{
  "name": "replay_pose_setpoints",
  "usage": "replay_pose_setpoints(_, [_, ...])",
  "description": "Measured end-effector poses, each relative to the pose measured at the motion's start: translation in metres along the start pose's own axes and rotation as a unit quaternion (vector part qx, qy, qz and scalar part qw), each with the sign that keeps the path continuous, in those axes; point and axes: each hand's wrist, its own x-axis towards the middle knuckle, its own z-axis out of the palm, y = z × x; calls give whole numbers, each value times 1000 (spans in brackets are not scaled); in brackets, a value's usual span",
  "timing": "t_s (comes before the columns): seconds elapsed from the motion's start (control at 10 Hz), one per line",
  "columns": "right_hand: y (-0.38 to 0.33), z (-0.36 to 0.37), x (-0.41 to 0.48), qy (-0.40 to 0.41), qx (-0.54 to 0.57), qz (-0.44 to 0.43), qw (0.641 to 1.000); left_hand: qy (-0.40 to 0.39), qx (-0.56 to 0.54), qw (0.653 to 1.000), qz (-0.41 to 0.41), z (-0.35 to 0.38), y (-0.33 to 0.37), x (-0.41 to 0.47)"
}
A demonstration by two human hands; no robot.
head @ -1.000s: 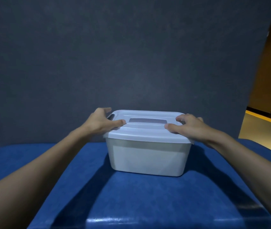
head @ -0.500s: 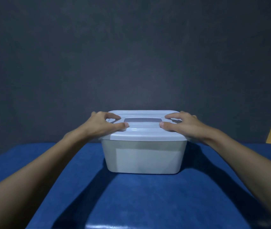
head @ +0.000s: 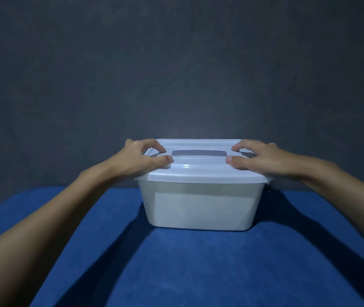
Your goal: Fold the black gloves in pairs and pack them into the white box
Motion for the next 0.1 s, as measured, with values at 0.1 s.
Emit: replay_pose_setpoints(0.1, [-8,-4,14,33,-107,-2,994,25,98,994,50,-7,2,12])
